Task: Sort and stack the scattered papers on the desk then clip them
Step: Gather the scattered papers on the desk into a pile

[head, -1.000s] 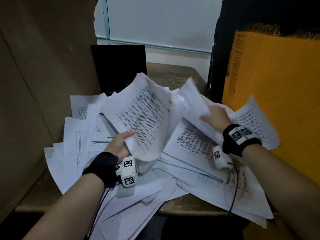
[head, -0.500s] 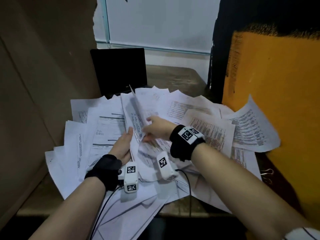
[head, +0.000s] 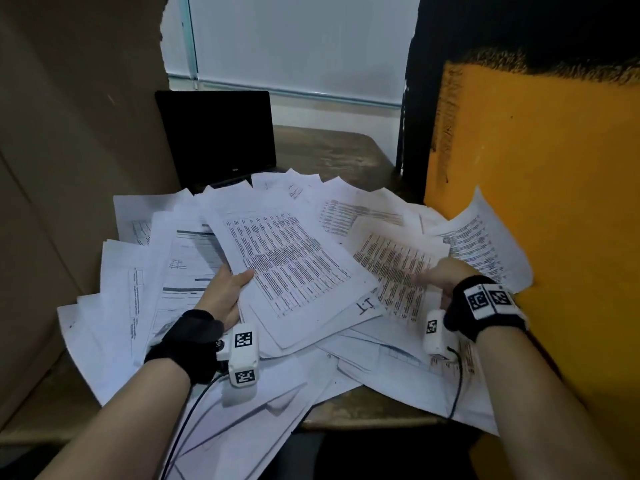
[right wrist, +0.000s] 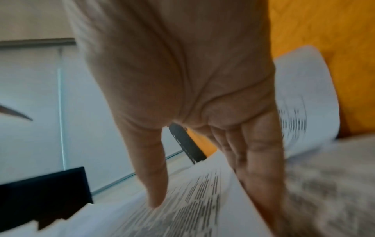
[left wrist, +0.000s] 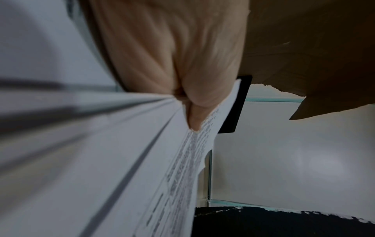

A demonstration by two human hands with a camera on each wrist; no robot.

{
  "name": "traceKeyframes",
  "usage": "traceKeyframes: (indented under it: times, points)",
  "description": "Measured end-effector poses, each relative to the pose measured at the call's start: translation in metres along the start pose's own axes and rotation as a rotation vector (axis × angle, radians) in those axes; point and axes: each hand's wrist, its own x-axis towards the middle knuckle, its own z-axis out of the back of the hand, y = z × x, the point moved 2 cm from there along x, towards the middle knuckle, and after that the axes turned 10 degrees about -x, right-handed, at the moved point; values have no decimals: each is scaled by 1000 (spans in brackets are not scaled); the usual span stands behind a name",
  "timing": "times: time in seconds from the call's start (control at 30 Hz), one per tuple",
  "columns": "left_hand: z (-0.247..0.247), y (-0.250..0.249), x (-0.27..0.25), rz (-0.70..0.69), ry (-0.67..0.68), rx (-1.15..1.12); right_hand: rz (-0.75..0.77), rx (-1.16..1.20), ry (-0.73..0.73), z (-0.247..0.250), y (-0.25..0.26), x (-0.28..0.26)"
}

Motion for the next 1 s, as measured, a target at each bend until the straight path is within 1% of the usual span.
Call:
traceKeyframes:
  times: [0.1, 0.13, 0.2, 0.23, 0.27, 0.33, 0.37, 0.4, 0.43, 0.5, 0.53, 0.57, 0.6, 0.67, 0.73, 0.77, 0.83, 0.9, 0.97, 1.0]
  points:
    - [-1, 0, -2, 1, 12, 21, 76, 369, -88, -13, 7, 12]
    - [-2, -1, -3, 1, 10, 26, 84, 444, -79, -18, 10, 18]
    - [-2, -2, -5, -16, -2, 40, 107, 495, -35, -24, 19, 22]
    - [-1, -2, -5, -24, -8, 47, 141, 458, -71, -21, 25, 19]
    - [-2, -3, -7, -26, -15, 57, 186, 385, -198, -12, 29, 15]
    - [-4, -3, -7, -41, -27, 86, 242, 251, -598, 21, 37, -5]
    - [-4, -1, -6, -54, -30, 105, 284, 253, -774, 41, 43, -26]
    - [-5, -1, -7, -59, -33, 141, 349, 293, -897, 58, 48, -42]
    - [-5, 1, -6, -62, -37, 176, 424, 348, -979, 76, 54, -62]
    - [-6, 3, -6, -69, -47, 251, 565, 545, -1060, 99, 62, -79]
    - [-9, 2, -9, -70, -62, 289, 587, 624, -1042, 105, 65, -77]
    - [-11, 2, -10, -85, -71, 350, 587, 674, -965, 107, 70, -74]
    - [-14, 0, -11, -89, -80, 406, 577, 693, -852, 104, 76, -66]
    - [-16, -5, -14, -56, -105, 483, 577, 703, -563, 89, 89, -44]
    - [-18, -4, -16, 2, -122, 355, 577, 599, -346, 61, 96, -25]
    - [-16, -3, -15, 14, -113, 279, 591, 532, -271, 43, 97, -19]
    - [-14, -2, -14, 14, -97, 203, 594, 450, -154, 10, 98, -14]
    - [-18, -4, -18, -4, -54, 175, 563, 406, -110, -15, 98, -7]
    - [-21, -4, -19, -15, -55, 203, 507, 313, -69, -30, 99, -6]
    - [-20, -3, -18, -30, -75, 256, 475, 251, -48, -36, 99, -3]
